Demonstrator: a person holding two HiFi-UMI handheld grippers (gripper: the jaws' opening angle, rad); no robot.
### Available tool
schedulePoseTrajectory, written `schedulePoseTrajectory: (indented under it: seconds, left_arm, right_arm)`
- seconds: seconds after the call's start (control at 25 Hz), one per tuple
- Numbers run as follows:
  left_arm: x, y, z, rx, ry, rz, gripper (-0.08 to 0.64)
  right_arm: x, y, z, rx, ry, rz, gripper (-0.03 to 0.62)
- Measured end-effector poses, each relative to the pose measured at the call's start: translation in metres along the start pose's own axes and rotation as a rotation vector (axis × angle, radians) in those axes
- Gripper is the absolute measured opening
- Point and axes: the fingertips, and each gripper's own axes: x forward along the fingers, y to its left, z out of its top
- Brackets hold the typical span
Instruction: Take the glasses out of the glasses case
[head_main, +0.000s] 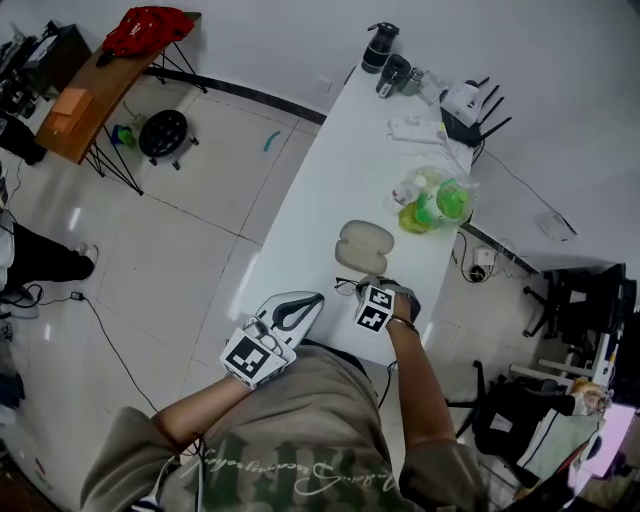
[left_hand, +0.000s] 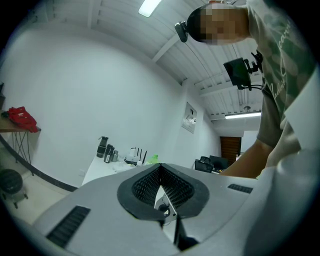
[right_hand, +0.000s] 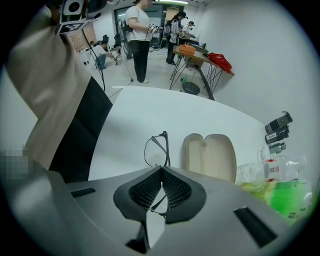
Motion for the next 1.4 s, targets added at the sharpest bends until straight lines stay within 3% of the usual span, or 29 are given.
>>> schedulePoseTrajectory:
  seconds: [0.84, 1.4]
  left_arm:
    - [-0.005, 0.006, -0.002, 0.002, 0.022, 0.03, 0.008]
    - [0.005, 0.0, 0.001, 0.026, 0.015, -0.013, 0.008]
  right_arm:
    - [0.009, 0.029, 0.01, -0.017, -0.006, 0.028, 0.02]
    - [0.01, 0.046, 0.015, -0.005, -0.019, 0.037, 0.02]
